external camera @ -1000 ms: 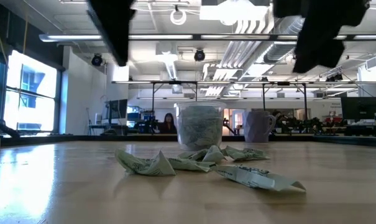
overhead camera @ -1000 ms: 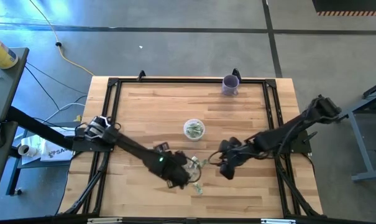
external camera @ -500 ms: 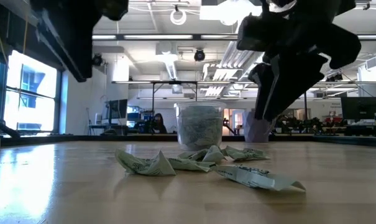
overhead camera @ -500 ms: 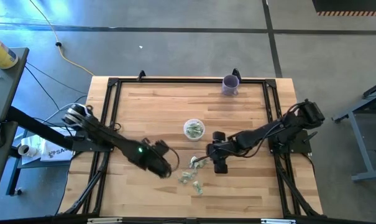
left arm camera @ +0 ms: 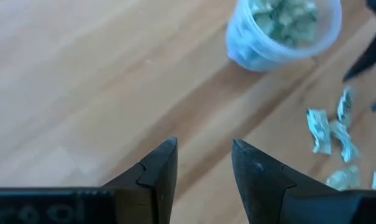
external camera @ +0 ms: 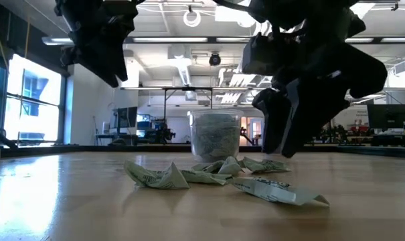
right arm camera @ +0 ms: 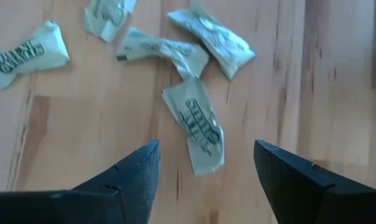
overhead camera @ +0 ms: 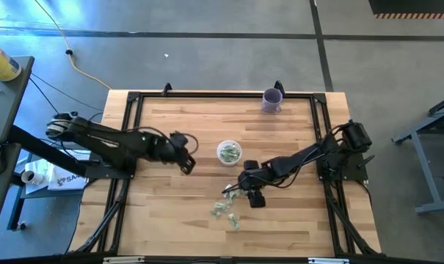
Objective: Pick and place Stevia / Truvia into bins
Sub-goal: Put the green stevia packet into the transparent container
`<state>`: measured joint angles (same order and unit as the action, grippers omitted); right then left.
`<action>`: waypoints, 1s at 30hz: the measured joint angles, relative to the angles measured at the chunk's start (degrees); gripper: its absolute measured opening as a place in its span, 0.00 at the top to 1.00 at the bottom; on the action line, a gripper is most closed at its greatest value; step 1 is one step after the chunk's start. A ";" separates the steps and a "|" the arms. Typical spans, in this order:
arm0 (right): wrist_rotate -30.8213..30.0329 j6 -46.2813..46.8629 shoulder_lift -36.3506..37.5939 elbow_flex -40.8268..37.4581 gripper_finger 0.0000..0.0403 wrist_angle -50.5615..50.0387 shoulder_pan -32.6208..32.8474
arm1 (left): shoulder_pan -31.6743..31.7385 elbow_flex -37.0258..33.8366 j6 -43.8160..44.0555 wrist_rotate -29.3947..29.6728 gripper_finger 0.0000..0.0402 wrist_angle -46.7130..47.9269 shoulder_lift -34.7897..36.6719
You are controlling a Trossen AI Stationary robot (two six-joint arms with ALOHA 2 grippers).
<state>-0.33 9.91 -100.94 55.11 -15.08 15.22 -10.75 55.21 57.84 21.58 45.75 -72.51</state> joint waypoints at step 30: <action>-4.02 10.86 0.93 5.42 0.96 -6.02 -1.75 | 9.62 -0.43 -4.76 -2.75 0.54 6.21 9.40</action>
<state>-4.35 20.77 -100.01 60.53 -21.11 13.47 -1.13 54.78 53.08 18.83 51.96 -63.10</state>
